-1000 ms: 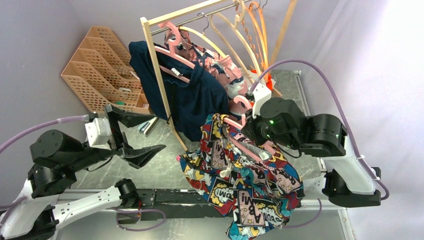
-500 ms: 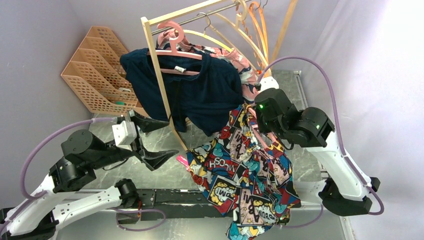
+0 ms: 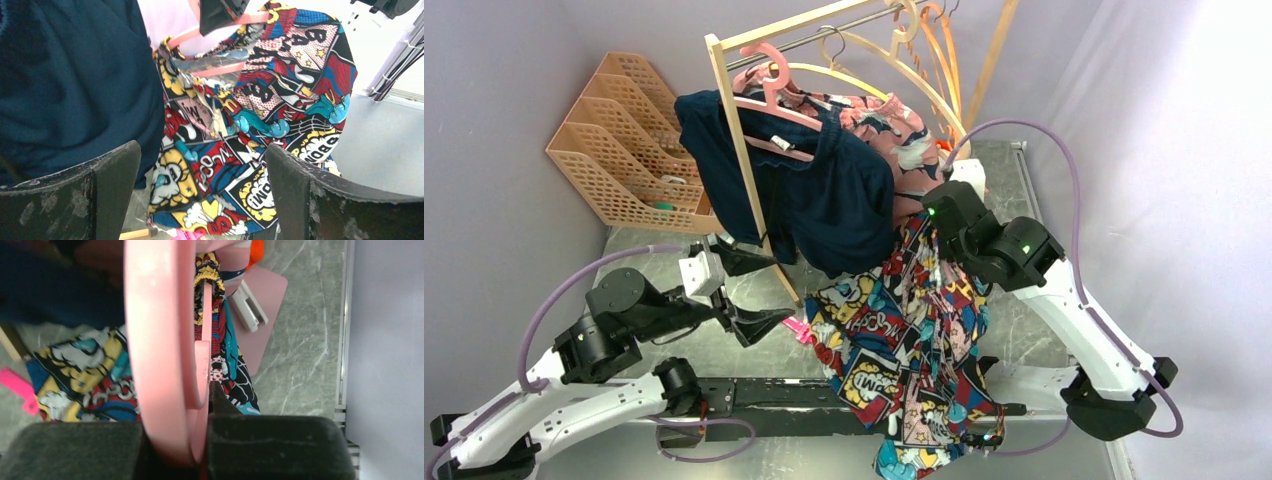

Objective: Place the shorts on the hanger
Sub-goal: Place the hanger at the clothesline.

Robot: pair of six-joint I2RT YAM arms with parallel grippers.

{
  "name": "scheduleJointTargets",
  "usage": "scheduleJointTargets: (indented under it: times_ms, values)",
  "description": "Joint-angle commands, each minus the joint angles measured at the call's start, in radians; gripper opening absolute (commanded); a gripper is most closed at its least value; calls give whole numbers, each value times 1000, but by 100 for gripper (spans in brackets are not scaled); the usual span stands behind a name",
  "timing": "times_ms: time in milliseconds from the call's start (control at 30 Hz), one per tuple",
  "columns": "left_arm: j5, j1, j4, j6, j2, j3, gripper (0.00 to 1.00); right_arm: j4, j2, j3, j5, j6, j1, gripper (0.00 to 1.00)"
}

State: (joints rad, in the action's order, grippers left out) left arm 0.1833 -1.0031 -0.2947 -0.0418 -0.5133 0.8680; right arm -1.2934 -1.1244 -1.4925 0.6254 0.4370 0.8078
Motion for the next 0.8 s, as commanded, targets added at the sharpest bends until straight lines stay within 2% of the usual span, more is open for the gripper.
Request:
scheduleJointTargets:
  times_ms: [0,267,433,500,600,700,767]
  values:
    - [-36,4,53,-13,48,-40,98,200,11,-6,73,-10,-115,0]
    - [-60,4,55,-9,144,-138,98,425,-32,104,-1,-43,-438,0]
    - [-70,4,52,-9,201,-198,98,532,-57,59,-40,-69,-729,0]
    - [-77,4,58,-16,228,-223,98,535,-111,-21,-17,-53,-797,0]
    - [-87,4,62,-34,252,-252,98,549,-188,-243,50,-62,-804,0]
    - [-92,4,53,-47,271,-263,98,555,-244,-539,9,-115,-797,0]
    - [-95,4,49,-44,282,-266,98,598,-249,-639,-8,-162,-786,0]
